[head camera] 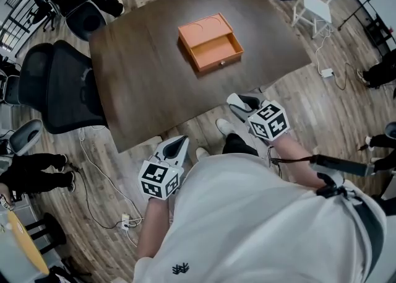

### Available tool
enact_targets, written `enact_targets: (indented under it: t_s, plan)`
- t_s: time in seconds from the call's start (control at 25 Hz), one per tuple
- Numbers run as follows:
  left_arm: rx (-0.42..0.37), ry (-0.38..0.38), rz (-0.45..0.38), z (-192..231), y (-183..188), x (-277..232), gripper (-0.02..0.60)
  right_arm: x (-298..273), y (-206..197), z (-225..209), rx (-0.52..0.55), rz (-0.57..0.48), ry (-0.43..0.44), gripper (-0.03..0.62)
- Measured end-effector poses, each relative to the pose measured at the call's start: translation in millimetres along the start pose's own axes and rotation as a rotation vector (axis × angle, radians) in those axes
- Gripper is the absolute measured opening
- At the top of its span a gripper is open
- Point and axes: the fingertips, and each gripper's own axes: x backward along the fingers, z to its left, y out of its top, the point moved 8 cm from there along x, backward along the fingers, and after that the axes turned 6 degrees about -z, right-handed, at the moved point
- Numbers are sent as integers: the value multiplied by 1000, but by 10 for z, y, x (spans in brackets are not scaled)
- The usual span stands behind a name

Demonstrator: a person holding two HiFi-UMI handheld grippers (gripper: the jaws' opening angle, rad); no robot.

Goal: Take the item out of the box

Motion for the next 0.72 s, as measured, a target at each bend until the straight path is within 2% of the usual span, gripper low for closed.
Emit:
enact_targets:
  t_s: [0.12, 0.72]
  plan:
    - [-1, 4, -2, 33, -65, 94, 11, -16, -45, 106, 4, -2, 0, 164]
    - [-7, 1, 5, 17, 74, -63, 11, 17, 25, -25, 6, -4, 6, 164]
